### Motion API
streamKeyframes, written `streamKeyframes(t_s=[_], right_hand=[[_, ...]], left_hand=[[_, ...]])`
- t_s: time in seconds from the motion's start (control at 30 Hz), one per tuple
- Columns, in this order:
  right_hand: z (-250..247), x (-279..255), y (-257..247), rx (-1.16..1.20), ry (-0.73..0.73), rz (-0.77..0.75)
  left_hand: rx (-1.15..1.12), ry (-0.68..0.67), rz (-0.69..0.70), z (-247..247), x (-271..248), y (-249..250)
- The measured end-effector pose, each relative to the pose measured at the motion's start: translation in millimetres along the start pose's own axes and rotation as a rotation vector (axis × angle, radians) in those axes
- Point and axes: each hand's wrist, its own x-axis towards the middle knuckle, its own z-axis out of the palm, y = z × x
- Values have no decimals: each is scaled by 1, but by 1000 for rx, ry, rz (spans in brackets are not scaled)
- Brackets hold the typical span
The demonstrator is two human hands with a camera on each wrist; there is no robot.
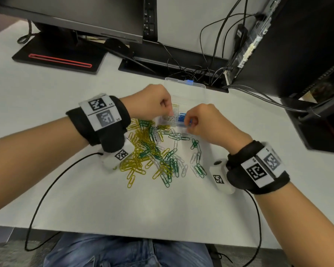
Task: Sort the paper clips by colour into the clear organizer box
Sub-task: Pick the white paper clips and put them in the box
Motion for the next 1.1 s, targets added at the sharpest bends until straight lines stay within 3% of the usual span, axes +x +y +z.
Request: streamKeyframes(t_s=[0.2,0.33,0.47,0.6,0.7,0.93,1.1], right_hand=[[13,-5,1,-221,-86,7],[12,-5,0,-258,-121,-4],[13,-2,0,-197,-175,42],[15,-4,4,-142,-263,65],[16,-8,4,-164,-232,57],[12,-11,4,-118,-203,55],[-2,-2,0,117,-9,43]], left_hand=[[107,92,-92,-2,22,1],[152,100,24,-7,12,-6],[213,-36,217,-12,-10,-8],[284,-271,296,-5,-26,-11],[344,-367,309,5,-28,-12],[374,-401,263,13,-20,-17],[330,-421,242,13,-21,-20]])
